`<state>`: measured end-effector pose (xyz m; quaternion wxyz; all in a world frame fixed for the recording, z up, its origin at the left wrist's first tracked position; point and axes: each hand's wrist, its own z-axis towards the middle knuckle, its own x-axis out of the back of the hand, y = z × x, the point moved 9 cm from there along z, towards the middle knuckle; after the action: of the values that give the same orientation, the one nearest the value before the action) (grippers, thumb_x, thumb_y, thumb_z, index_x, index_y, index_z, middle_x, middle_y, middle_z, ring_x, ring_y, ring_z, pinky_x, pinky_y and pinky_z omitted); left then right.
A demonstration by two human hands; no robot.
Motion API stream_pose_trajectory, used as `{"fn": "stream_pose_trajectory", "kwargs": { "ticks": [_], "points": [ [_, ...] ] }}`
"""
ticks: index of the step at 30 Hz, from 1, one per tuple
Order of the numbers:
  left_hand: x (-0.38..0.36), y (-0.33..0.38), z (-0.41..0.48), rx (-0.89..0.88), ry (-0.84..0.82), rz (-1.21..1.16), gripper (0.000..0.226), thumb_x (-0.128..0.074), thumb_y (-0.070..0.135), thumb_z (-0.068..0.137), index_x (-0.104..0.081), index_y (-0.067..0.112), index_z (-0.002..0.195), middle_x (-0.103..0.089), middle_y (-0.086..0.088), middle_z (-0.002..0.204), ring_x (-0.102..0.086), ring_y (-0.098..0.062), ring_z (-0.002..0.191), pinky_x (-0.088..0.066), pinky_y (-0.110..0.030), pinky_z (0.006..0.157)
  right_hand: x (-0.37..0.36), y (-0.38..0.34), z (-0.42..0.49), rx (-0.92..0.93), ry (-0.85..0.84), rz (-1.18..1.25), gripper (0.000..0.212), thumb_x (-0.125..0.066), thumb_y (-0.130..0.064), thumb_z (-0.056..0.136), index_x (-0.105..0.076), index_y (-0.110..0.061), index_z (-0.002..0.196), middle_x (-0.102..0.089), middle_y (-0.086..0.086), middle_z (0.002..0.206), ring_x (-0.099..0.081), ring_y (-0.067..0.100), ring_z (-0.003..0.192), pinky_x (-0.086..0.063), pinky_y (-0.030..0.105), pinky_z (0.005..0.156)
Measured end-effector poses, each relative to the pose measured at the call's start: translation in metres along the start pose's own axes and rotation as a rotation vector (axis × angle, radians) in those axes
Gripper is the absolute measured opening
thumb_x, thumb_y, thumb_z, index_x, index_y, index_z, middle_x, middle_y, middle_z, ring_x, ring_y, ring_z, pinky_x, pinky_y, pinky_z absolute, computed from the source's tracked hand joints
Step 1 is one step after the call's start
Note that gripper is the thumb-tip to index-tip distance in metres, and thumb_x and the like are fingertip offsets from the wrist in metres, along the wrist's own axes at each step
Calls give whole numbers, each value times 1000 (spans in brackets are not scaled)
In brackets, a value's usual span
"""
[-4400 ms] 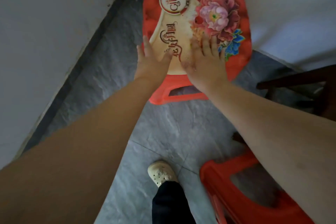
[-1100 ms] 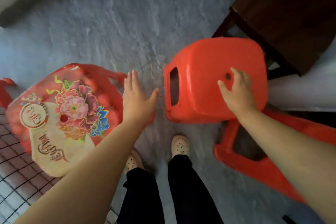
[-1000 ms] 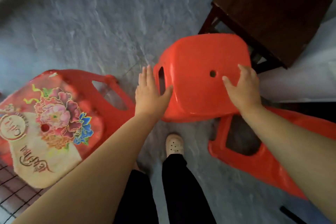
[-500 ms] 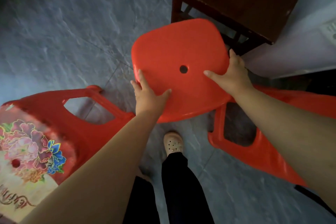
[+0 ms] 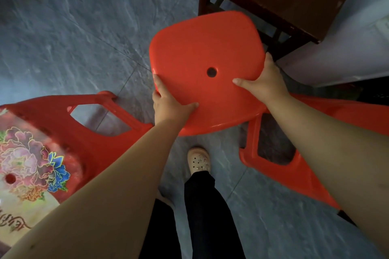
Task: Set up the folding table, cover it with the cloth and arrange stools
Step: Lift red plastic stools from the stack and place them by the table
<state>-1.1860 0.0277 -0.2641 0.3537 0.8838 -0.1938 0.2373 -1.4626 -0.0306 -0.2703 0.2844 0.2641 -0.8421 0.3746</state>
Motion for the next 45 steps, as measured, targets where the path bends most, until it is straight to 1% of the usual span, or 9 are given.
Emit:
{"fn": "stream_pose_trajectory", "kwargs": {
  "ticks": [4, 15, 18, 22, 25, 31, 38, 42, 45],
  "points": [
    [8, -10, -16, -19, 12, -4, 125, -82, 35, 65, 14, 36, 146, -16, -7, 153, -33, -26, 134, -34, -43, 107, -5, 4, -13, -55, -9, 28, 131, -65, -71, 27, -27, -20, 141, -50, 10, 132, -49, 29, 121, -42, 45, 101],
    [99, 19, -109, -141, 120, -32, 117, -81, 39, 64, -1, 31, 149, -31, -4, 148, -37, -20, 132, -34, -35, 104, 65, -51, -109, 53, 36, 20, 103, -65, -76, 39, -44, -26, 127, -59, 6, 119, -57, 26, 110, -47, 44, 94],
    [151, 48, -148, -182, 179, -77, 114, -82, 38, 64, -7, 32, 150, -34, -2, 146, -39, -18, 130, -32, -30, 101, 100, -90, -156, 108, 60, 45, 111, -63, -81, 40, -40, -26, 133, -56, 7, 123, -54, 26, 115, -45, 45, 97],
    [229, 88, -207, -276, 277, -136, 107, -83, 41, 63, -19, 31, 148, -35, 4, 148, -37, -11, 132, -30, -27, 106, 164, -156, -232, 256, 236, 45, 92, -68, -68, 57, -43, -21, 133, -54, 12, 114, -51, 32, 112, -43, 46, 97],
    [291, 118, -253, -329, 358, -188, 103, -83, 43, 62, -25, 30, 146, -36, 6, 147, -38, -9, 131, -31, -28, 107, 208, -213, -289, 339, 348, 45, 91, -67, -63, 64, -39, -19, 138, -48, 14, 117, -42, 33, 117, -38, 46, 101],
    [403, 138, -350, -390, 559, -293, 105, -85, 49, 55, -31, 35, 144, -42, 10, 141, -44, -8, 125, -36, -34, 106, 257, -317, -389, 561, 334, 79, 87, -64, -62, 71, -31, -22, 142, -39, 6, 118, -31, 25, 122, -35, 43, 97],
    [502, 81, -481, -401, 854, -445, 103, -84, 43, 58, -29, 37, 144, -41, 13, 140, -45, -5, 120, -38, -30, 103, 249, -408, -523, 880, 289, 152, 92, -61, -65, 65, -34, -20, 140, -42, 12, 120, -34, 27, 121, -34, 45, 100],
    [542, 9, -560, -346, 1028, -543, 106, -84, 42, 57, -25, 38, 145, -38, 22, 131, -42, 3, 114, -35, -21, 96, 212, -453, -615, 1066, 203, 144, 100, -53, -73, 59, -38, -16, 139, -44, 16, 120, -33, 31, 121, -32, 47, 101],
    [560, -59, -628, -279, 1174, -607, 110, -84, 47, 51, -28, 33, 145, -41, 17, 138, -44, 2, 119, -35, -21, 99, 171, -473, -691, 1193, 115, 130, 97, -58, -68, 62, -39, -13, 139, -46, 20, 121, -35, 34, 121, -31, 42, 99]
  ]
}}
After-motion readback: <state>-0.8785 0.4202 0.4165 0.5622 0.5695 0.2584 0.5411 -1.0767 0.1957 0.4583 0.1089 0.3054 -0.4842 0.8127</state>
